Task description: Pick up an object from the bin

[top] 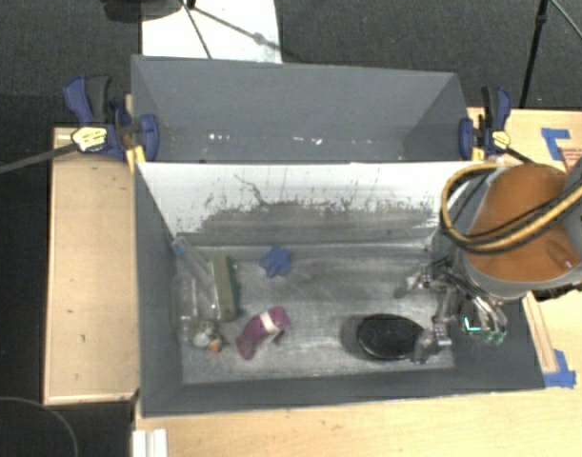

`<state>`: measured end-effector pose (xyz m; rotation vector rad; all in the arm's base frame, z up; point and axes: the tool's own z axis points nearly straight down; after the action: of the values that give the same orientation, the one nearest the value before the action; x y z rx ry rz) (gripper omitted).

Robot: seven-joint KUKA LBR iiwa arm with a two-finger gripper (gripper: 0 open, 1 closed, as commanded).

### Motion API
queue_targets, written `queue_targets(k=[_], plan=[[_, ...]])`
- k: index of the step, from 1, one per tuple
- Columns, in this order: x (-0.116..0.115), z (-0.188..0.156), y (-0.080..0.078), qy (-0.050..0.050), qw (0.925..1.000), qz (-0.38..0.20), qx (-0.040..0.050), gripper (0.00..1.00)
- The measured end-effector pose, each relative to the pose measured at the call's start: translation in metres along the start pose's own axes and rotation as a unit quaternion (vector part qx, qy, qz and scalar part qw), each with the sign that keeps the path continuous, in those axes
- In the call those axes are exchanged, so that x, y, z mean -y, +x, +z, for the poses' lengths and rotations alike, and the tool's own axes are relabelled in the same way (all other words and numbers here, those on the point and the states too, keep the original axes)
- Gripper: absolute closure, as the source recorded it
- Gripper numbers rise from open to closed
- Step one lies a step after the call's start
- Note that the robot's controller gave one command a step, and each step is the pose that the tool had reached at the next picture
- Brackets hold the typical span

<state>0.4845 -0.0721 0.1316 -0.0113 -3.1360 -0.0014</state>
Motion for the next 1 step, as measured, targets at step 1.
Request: queue_targets(k=[1], plan=[[-0.0440, 0.0602, 0.0001, 0.000, 0.9989, 0.046, 0.0070, 0.00]])
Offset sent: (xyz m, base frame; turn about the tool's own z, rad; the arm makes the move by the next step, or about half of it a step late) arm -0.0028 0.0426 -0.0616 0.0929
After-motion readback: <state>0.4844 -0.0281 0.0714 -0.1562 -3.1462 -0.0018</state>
